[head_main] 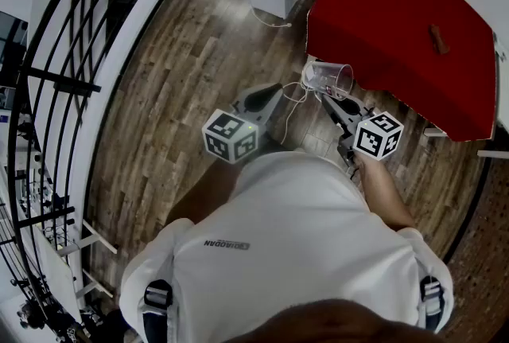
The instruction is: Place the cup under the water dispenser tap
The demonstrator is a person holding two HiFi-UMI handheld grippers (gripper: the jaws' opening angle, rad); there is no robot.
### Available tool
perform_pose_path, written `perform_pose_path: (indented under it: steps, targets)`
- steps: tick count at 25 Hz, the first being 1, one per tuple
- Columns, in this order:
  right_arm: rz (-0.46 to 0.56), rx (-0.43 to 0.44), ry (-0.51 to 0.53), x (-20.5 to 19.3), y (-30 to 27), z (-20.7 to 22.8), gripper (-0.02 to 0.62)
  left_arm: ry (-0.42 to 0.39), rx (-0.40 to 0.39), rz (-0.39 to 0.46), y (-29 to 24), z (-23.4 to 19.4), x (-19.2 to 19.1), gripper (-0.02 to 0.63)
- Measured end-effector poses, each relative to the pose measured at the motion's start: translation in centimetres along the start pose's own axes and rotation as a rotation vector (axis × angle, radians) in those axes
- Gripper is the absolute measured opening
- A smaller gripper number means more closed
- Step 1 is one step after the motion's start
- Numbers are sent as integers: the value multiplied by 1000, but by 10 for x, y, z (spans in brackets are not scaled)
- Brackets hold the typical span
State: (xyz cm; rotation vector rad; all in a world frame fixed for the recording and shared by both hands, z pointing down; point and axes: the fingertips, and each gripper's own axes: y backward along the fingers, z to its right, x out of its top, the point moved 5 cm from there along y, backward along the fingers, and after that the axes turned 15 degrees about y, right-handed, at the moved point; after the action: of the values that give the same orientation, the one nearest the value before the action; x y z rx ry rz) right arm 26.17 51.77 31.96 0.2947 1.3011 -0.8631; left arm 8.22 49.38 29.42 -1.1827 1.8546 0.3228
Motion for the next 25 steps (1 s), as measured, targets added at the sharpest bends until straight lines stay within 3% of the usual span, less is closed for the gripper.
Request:
perform_pose_path:
  steps: [17, 25]
  targets:
    - [48, 29, -42, 0, 10, -16, 44, -14, 4, 6, 9, 9, -4, -5]
    - [2, 14, -34, -15, 7, -15, 44, -9, 20, -12, 13, 4, -13, -5]
